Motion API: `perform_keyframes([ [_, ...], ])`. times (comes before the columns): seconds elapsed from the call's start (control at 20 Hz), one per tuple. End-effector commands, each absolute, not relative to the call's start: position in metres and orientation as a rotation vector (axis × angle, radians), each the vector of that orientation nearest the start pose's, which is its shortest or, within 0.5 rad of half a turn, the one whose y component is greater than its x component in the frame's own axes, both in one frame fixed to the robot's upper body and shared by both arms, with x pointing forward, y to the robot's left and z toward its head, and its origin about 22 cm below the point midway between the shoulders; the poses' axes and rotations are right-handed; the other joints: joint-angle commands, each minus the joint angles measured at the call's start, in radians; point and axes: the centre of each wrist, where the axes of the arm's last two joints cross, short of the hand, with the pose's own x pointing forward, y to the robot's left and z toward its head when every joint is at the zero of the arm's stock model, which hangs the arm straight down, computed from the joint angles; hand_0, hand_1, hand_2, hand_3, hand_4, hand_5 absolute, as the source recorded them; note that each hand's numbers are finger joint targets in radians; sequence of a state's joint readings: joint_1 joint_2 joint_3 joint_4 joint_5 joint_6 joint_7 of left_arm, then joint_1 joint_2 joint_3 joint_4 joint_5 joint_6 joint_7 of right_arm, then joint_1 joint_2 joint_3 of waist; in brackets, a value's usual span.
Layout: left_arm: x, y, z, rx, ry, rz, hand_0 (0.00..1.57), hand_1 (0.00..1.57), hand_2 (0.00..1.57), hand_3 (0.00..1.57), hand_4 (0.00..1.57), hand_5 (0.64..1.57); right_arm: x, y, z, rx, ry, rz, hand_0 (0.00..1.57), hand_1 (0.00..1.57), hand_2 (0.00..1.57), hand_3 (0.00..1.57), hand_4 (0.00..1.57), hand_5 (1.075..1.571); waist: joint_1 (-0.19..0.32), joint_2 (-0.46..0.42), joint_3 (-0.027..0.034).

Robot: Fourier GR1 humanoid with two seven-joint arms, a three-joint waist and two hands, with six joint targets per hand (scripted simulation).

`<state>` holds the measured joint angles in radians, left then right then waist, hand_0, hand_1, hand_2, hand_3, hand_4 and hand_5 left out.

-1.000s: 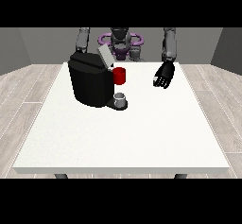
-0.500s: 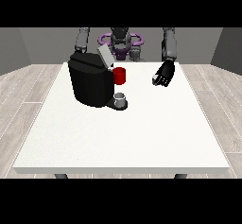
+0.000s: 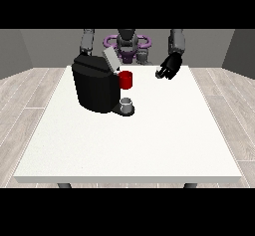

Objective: Insert the coffee pod into the coffee machine and close the lid

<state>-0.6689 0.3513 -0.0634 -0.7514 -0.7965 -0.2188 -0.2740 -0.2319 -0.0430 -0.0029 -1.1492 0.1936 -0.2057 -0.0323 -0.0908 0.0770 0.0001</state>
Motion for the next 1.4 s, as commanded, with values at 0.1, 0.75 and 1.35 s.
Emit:
perform_keyframes([
  [0.1, 0.404, 0.256, 0.051, 0.440, -1.289, -1.255, 1.40, 1.40, 1.39, 1.33, 0.54, 1.571, 0.291, -0.198, -0.038, -0.257, -1.401, 0.165, 0.00, 0.00, 0.00, 0.00, 0.00, 1.571, -0.031, -0.058, -0.0002],
  [0.75, 0.445, 0.264, 0.183, 0.528, -1.485, -1.124, 0.96, 0.96, 1.16, 1.36, 0.52, 1.571, 0.311, -0.203, -0.005, -0.184, -1.591, 0.166, 0.00, 0.00, 0.00, 0.00, 0.00, 1.571, -0.136, 0.044, -0.0001],
  [1.35, 0.457, 0.250, 0.254, 0.613, -1.519, -1.079, 1.25, 1.25, 1.30, 1.25, 0.48, 1.571, 0.337, -0.187, 0.046, -0.223, -1.649, 0.156, 0.00, 0.00, 0.00, 0.00, 0.26, 1.571, -0.203, 0.128, -0.0003],
])
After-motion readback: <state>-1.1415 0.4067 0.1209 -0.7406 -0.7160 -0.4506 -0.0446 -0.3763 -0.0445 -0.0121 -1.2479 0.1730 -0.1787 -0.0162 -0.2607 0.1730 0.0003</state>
